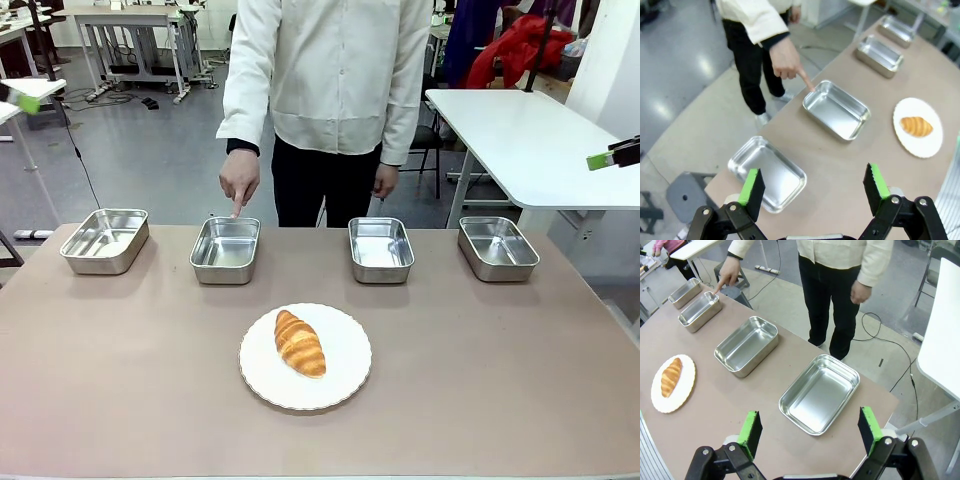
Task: Place the bread in the container.
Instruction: Place the Butter Roll into the Airtight Container indicated by the human.
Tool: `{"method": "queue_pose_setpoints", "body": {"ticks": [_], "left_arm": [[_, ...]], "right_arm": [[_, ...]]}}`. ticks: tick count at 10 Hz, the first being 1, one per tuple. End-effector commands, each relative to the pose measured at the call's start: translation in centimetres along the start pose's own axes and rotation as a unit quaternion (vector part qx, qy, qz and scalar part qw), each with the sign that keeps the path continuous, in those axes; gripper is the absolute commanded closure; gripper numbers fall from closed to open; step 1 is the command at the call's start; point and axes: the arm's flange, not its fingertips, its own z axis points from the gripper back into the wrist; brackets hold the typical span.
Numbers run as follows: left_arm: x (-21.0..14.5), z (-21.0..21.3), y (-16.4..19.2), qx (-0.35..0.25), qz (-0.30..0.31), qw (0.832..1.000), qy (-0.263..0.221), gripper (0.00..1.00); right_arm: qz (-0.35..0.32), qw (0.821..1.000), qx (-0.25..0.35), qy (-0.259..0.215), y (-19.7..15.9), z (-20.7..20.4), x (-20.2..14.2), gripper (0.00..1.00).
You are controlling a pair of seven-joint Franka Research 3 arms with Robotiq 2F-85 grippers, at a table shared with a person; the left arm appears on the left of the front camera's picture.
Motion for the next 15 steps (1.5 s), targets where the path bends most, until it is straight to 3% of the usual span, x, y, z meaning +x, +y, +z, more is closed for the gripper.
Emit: {"method": "queue_pose_setpoints", "body": {"ticks": [1, 3, 4, 5, 7, 9, 10, 11, 12, 15], "left_arm": [[3.8, -3.1, -4.7, 0.014, 0.032, 0.998, 0.054, 0.0], [8.2, -7.5, -10.4, 0.037, 0.051, 0.995, 0.078, 0.0], [9.8, -9.9, -13.4, 0.049, 0.112, 0.985, 0.118, 0.0], [11.0, -12.5, -16.5, 0.091, 0.164, 0.975, 0.12, 0.0], [11.5, -16.6, -22.9, 0.159, 0.241, 0.94, 0.181, 0.0], [9.9, -20.0, -27.9, 0.172, 0.28, 0.921, 0.206, 0.0], [8.8, -21.5, -29.4, 0.191, 0.3, 0.907, 0.225, 0.0], [7.8, -22.1, -29.5, 0.171, 0.29, 0.909, 0.244, 0.0], [8.8, -21.0, -28.6, 0.184, 0.269, 0.922, 0.21, 0.0], [8.8, -21.0, -28.6, 0.184, 0.269, 0.922, 0.21, 0.0]], "right_arm": [[0.0, 1.0, 0.002, -0.006, 0.0, 0.0, 0.0, 0.0], [0.0, 1.0, 0.002, -0.006, 0.0, 0.0, 0.0, 0.0], [0.0, 1.0, 0.002, -0.006, 0.0, 0.0, 0.0, 0.0], [0.0, 1.0, 0.002, -0.006, 0.0, 0.0, 0.0, 0.0], [0.0, 1.0, 0.002, -0.006, 0.0, 0.0, 0.0, 0.0], [0.0, 1.0, 0.002, -0.006, 0.0, 0.0, 0.0, 0.0], [0.0, 1.0, 0.002, -0.006, 0.0, 0.0, 0.0, 0.0], [0.0, 1.0, 0.002, -0.006, 0.0, 0.0, 0.0, 0.0], [0.0, 1.0, 0.002, -0.006, 0.0, 0.0, 0.0, 0.0], [0.0, 1.0, 0.002, -0.006, 0.0, 0.0, 0.0, 0.0]]}}
